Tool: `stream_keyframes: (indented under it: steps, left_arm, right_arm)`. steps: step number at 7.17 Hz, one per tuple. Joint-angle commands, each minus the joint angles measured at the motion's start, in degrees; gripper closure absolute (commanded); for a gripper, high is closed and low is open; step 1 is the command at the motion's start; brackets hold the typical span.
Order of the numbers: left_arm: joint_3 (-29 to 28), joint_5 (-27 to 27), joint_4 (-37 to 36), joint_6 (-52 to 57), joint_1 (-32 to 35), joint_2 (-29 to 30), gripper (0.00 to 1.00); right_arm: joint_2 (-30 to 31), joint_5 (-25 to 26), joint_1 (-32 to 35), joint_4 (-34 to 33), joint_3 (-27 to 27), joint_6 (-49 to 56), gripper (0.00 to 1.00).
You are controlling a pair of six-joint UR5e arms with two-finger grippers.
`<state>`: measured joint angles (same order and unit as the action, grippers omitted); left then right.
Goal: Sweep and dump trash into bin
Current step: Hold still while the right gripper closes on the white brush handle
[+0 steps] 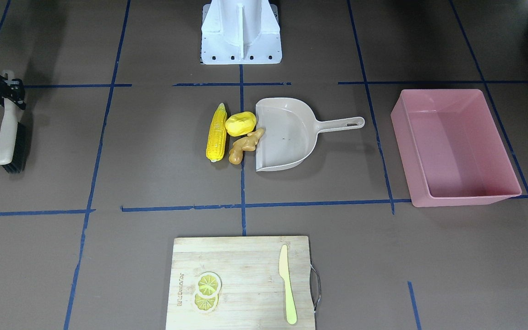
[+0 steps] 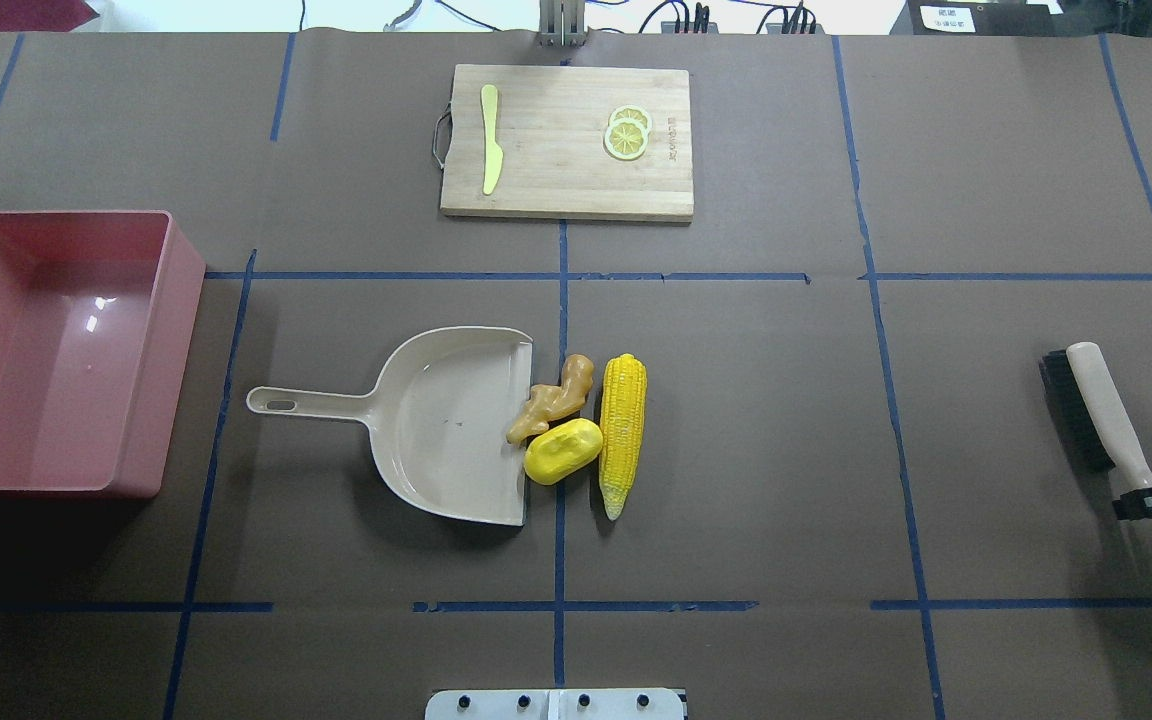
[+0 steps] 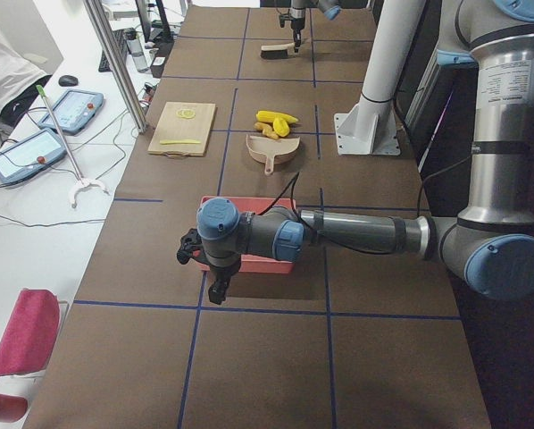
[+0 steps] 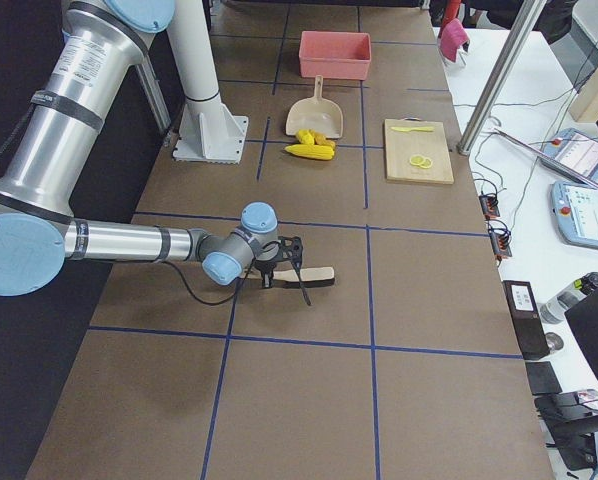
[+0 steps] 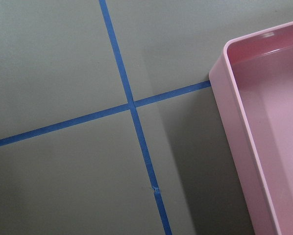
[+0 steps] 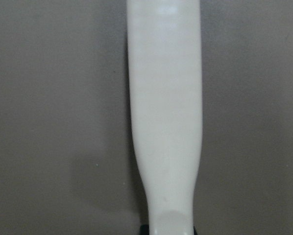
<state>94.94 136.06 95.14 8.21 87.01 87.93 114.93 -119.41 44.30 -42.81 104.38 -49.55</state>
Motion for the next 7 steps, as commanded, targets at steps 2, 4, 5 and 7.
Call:
stream_keyframes:
  steps: [2, 4, 5, 7]
  left_arm:
    - [0.2, 0.3, 8.3, -0.2, 0.0, 0.1, 0.0]
    - [0.8, 3.0, 17.4, 0.0, -3.0, 1.5, 0.0]
    - [2.4, 3.2, 23.5, -0.1, -7.6, 2.9, 0.0]
    - [7.6, 3.0, 23.9, -0.6, -15.7, 7.0, 0.0]
  right_arm:
    - [-2.5, -3.4, 3.4, -3.8, 0.6, -0.1, 1.0]
    - [-4.2, -3.4, 3.7, -4.3, 0.6, -0.2, 1.0]
    - [-5.1, -3.4, 3.6, -4.6, 0.6, -0.2, 1.0]
    - [-6.3, -3.3, 3.6, -5.4, 0.7, -0.2, 1.0]
